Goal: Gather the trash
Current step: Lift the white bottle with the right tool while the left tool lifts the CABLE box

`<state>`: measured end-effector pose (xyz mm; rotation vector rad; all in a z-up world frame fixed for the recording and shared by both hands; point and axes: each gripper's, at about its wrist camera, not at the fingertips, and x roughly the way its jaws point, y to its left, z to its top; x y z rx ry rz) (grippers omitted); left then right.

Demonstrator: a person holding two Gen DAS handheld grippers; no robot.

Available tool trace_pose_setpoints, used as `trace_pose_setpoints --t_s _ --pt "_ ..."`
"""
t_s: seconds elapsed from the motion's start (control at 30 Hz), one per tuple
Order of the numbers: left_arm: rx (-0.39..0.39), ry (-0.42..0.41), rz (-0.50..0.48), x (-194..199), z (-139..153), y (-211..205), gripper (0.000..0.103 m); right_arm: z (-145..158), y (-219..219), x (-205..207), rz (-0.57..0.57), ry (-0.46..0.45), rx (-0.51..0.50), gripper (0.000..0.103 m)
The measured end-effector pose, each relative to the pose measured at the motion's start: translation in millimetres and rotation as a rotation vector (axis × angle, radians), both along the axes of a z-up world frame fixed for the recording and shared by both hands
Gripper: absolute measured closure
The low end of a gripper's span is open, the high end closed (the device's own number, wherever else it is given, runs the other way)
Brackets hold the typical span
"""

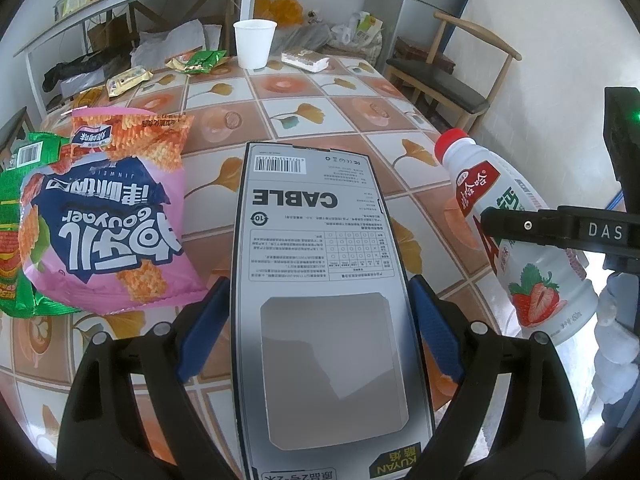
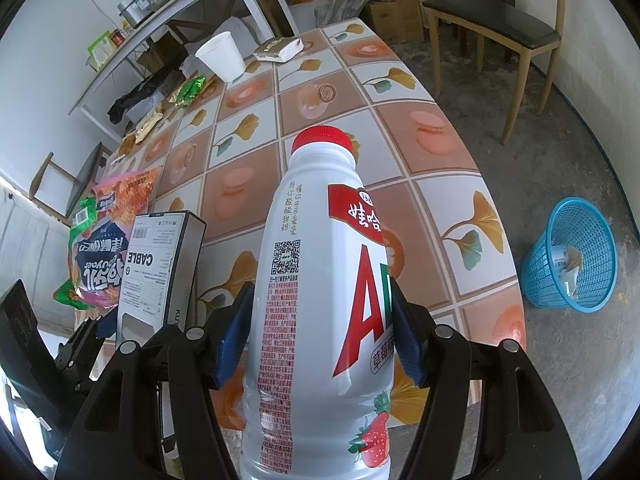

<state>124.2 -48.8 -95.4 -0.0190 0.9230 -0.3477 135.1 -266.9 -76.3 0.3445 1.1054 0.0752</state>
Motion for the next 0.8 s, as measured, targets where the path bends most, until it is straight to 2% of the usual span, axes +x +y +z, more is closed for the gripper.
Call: trace_pose_setpoints --t_s 0.8 --pt "-0.026 -0.063 -0.013 -20.6 24.8 -6.1 0.019 15.5 -23.1 -24.7 -0.037 -0.063 0.053 0.041"
